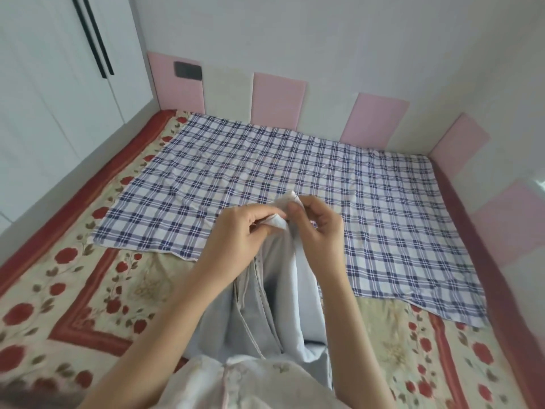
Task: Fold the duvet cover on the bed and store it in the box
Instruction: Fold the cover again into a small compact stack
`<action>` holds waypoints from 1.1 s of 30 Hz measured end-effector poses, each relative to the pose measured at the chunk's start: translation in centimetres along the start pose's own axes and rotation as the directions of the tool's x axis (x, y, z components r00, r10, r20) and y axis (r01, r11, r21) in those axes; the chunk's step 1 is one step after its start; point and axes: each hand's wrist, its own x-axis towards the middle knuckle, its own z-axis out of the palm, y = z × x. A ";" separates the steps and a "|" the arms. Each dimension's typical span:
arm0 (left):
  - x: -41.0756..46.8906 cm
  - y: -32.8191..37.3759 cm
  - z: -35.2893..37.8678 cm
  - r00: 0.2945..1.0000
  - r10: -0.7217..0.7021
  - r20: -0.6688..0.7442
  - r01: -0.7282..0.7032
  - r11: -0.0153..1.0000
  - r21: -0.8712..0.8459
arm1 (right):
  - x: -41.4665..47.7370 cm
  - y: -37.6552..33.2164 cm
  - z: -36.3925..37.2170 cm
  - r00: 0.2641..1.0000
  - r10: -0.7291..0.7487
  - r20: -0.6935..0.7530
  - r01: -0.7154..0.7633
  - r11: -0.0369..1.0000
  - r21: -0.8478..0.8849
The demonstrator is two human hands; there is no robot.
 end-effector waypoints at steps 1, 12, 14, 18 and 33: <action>-0.2 0.0 0.0 1.000 -0.004 -0.024 0.004 1.000 -0.013 | -0.3 -0.1 0.3 1.000 -0.007 0.012 0.007 1.000 0.002; -1.9 0.7 -0.5 0.978 -0.031 -0.205 0.008 0.994 -0.112 | -2.3 -0.8 0.2 0.976 -0.066 0.208 0.081 0.995 -0.064; -2.0 0.9 -0.8 0.985 -0.008 -0.171 -0.004 0.998 -0.070 | -2.5 -1.1 -0.4 0.959 -0.060 0.278 0.077 0.996 -0.049; -1.8 1.5 -1.3 0.994 -0.037 -0.103 0.025 0.994 -0.109 | -3.0 -1.6 -0.8 0.915 0.002 0.402 0.009 1.000 -0.026; -3.0 1.0 -2.1 0.995 -0.075 0.063 0.080 0.994 -0.075 | -3.8 -1.4 -1.2 0.893 0.029 0.449 0.067 0.978 -0.198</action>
